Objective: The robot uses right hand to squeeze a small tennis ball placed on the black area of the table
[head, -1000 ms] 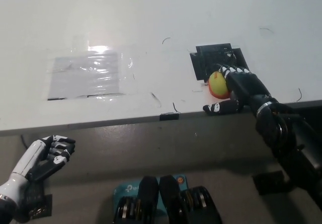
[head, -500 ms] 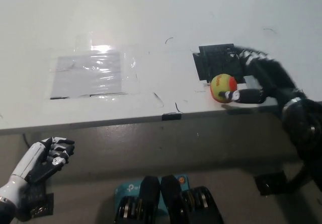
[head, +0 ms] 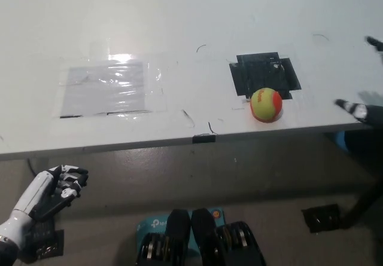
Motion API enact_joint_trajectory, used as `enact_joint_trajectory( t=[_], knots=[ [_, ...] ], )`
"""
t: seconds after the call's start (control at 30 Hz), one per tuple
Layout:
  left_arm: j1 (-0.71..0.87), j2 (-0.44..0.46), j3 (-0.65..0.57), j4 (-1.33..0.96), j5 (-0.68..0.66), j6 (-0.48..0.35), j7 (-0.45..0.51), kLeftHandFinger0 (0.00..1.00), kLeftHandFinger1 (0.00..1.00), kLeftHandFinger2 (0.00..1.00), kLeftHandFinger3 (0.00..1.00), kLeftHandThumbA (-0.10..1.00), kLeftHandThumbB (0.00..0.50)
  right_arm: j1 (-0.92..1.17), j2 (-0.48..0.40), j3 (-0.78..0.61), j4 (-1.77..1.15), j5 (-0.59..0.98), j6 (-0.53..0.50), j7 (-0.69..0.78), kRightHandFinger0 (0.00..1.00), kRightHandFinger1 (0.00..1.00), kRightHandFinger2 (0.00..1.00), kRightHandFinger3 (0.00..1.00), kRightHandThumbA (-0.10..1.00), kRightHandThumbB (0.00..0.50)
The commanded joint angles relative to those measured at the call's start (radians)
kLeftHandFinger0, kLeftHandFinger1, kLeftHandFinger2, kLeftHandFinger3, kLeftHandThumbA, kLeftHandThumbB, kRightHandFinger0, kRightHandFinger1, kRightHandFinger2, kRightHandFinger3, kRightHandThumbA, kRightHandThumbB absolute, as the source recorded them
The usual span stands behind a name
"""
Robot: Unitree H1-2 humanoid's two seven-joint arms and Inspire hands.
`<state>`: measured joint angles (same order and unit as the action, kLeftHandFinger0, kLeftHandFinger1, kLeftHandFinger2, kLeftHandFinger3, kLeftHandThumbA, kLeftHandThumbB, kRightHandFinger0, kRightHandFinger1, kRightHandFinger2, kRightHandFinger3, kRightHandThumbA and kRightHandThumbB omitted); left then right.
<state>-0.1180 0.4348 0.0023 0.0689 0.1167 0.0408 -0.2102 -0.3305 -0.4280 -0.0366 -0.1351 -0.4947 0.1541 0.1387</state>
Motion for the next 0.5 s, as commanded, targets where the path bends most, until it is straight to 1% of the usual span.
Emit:
enact_joint_trajectory(
  t=[0.0, 0.03, 0.07, 0.1, 0.13, 0.17, 0.2, 0.23, 0.3, 0.33, 0.4, 0.43, 0.47],
  knots=[
    [-0.006, 0.01, 0.021, -0.022, -0.004, -0.002, 0.012, 0.43, 0.49, 0.59, 0.67, 0.67, 0.017, 0.095, 0.112, -0.112, -0.032, 0.205, -0.113, -0.115, 0.39, 0.5, 0.85, 0.97, 0.03, 0.153],
    [-0.01, 0.009, 0.015, -0.012, 0.004, -0.018, 0.015, 0.41, 0.48, 0.59, 0.67, 0.69, 0.027, 0.139, 0.154, -0.138, 0.016, 0.266, -0.168, -0.124, 0.27, 0.36, 0.69, 0.9, -0.04, 0.145],
    [-0.011, 0.009, 0.011, -0.008, 0.007, -0.028, 0.015, 0.39, 0.47, 0.59, 0.67, 0.71, 0.02, 0.168, 0.203, -0.167, 0.058, 0.306, -0.181, -0.139, 0.21, 0.31, 0.6, 0.84, -0.04, 0.171],
    [-0.011, 0.01, 0.009, -0.007, 0.01, -0.035, 0.014, 0.39, 0.47, 0.59, 0.68, 0.72, 0.021, 0.188, 0.246, -0.192, 0.09, 0.326, -0.187, -0.157, 0.18, 0.28, 0.56, 0.81, -0.02, 0.182],
    [-0.012, 0.011, 0.008, -0.005, 0.02, -0.034, 0.021, 0.38, 0.46, 0.59, 0.67, 0.72, 0.037, 0.192, 0.27, -0.205, 0.123, 0.343, -0.214, -0.166, 0.17, 0.27, 0.55, 0.79, -0.03, 0.175],
    [-0.01, 0.011, 0.004, 0.002, 0.02, -0.049, 0.02, 0.37, 0.45, 0.57, 0.66, 0.74, 0.041, 0.2, 0.297, -0.229, 0.15, 0.371, -0.234, -0.171, 0.16, 0.27, 0.55, 0.77, -0.05, 0.174],
    [-0.011, 0.011, 0.004, 0.002, 0.02, -0.046, 0.018, 0.37, 0.45, 0.57, 0.66, 0.74, 0.035, 0.195, 0.339, -0.269, 0.177, 0.419, -0.224, -0.182, 0.16, 0.27, 0.53, 0.74, -0.07, 0.171],
    [-0.009, 0.01, 0.002, 0.002, 0.019, -0.045, 0.017, 0.37, 0.45, 0.57, 0.67, 0.74, 0.034, 0.197, 0.357, -0.288, 0.184, 0.438, -0.219, -0.184, 0.16, 0.26, 0.52, 0.72, -0.09, 0.172],
    [-0.006, 0.01, 0.001, 0.001, 0.02, -0.046, 0.018, 0.37, 0.45, 0.57, 0.67, 0.73, 0.027, 0.194, 0.373, -0.31, 0.206, 0.451, -0.229, -0.178, 0.14, 0.24, 0.5, 0.71, -0.1, 0.166],
    [-0.002, 0.011, 0.001, 0.005, 0.016, -0.058, 0.016, 0.36, 0.45, 0.58, 0.67, 0.71, 0.019, 0.194, 0.381, -0.322, 0.229, 0.45, -0.223, -0.18, 0.11, 0.22, 0.46, 0.7, -0.08, 0.161],
    [-0.002, 0.012, 0.004, 0.006, 0.015, -0.058, 0.017, 0.36, 0.45, 0.58, 0.67, 0.71, 0.022, 0.186, 0.39, -0.336, 0.233, 0.446, -0.212, -0.175, 0.1, 0.21, 0.44, 0.69, -0.09, 0.158],
    [-0.002, 0.009, 0.006, 0.006, 0.011, -0.051, 0.017, 0.37, 0.46, 0.58, 0.68, 0.7, 0.014, 0.185, 0.392, -0.34, 0.231, 0.45, -0.204, -0.165, 0.1, 0.21, 0.41, 0.67, -0.05, 0.163],
    [-0.002, 0.009, 0.006, 0.006, 0.011, -0.051, 0.017, 0.37, 0.46, 0.58, 0.68, 0.7, 0.014, 0.185, 0.392, -0.34, 0.231, 0.45, -0.204, -0.165, 0.1, 0.21, 0.41, 0.67, -0.05, 0.163]
  ],
)
